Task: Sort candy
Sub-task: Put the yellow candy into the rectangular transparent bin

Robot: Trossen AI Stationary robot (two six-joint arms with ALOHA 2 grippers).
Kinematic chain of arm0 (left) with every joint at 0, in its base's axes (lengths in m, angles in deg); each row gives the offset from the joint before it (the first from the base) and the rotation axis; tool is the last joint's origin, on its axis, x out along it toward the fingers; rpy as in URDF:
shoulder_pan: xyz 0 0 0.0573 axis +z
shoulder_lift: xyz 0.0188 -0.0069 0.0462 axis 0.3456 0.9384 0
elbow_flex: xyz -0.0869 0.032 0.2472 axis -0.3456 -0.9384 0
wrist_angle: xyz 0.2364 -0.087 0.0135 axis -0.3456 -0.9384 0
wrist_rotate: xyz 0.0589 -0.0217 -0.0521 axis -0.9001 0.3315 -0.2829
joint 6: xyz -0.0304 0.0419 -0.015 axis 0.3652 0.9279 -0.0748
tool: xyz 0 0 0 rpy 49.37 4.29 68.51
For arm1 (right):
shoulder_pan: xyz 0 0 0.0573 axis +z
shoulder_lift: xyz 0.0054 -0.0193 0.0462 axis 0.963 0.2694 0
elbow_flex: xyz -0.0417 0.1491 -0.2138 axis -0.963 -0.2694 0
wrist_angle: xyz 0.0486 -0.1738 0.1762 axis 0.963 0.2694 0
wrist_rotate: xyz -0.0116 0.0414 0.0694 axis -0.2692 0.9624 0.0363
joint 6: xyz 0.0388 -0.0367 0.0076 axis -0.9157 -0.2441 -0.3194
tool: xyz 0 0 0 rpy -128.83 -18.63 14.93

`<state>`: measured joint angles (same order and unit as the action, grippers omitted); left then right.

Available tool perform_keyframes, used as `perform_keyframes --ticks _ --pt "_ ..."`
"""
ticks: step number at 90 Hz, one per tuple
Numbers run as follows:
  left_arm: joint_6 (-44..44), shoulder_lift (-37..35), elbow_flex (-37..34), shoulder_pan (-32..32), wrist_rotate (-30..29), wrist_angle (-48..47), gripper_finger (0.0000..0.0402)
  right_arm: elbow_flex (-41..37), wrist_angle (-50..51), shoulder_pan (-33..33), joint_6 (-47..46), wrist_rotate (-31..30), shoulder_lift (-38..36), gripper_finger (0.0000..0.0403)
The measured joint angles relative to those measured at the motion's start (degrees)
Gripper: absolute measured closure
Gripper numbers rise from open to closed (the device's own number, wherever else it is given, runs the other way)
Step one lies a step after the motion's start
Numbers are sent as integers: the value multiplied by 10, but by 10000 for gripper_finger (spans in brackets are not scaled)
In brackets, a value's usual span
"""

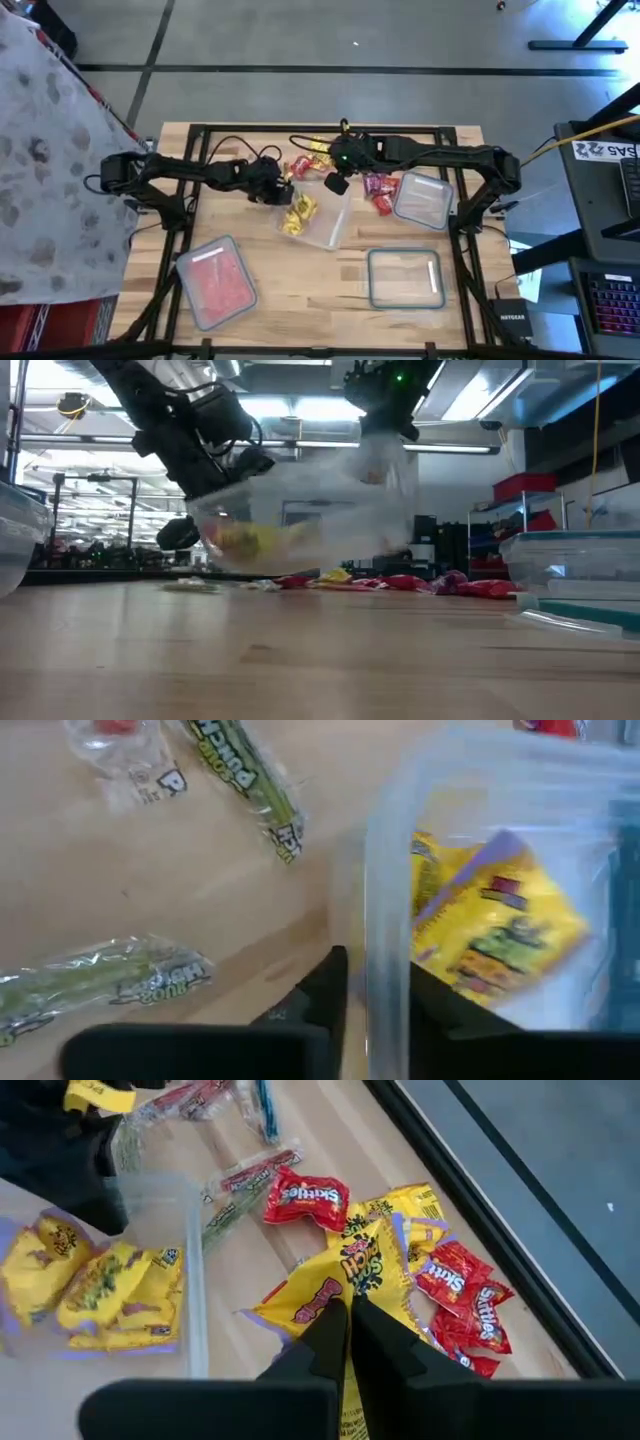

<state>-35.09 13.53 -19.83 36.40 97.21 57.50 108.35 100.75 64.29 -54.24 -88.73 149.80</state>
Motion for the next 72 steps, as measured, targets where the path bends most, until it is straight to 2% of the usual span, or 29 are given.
perform_keyframes --ticks 14,21,31,45,52,58,67,72 --pt "22 -1 0 1 28 4 274 0 0 0 -2 0 0 403" --pt "21 -4 0 9 69 2 253 0 -1 0 -4 0 0 403" --pt "38 -19 0 18 142 -7 243 0 -2 0 -5 3 0 403" --pt "79 -29 1 10 158 -91 242 -1 -20 0 -5 22 0 403" --pt "103 -28 1 0 171 -115 242 -2 -40 0 -5 69 0 403" --pt "113 -28 1 -13 187 -115 242 -2 -63 1 -5 140 0 403" --pt "113 -27 1 -36 199 -88 242 -2 -98 12 -15 240 11 403" --pt "110 -25 1 -49 201 -63 242 -2 -104 23 -26 272 24 403"
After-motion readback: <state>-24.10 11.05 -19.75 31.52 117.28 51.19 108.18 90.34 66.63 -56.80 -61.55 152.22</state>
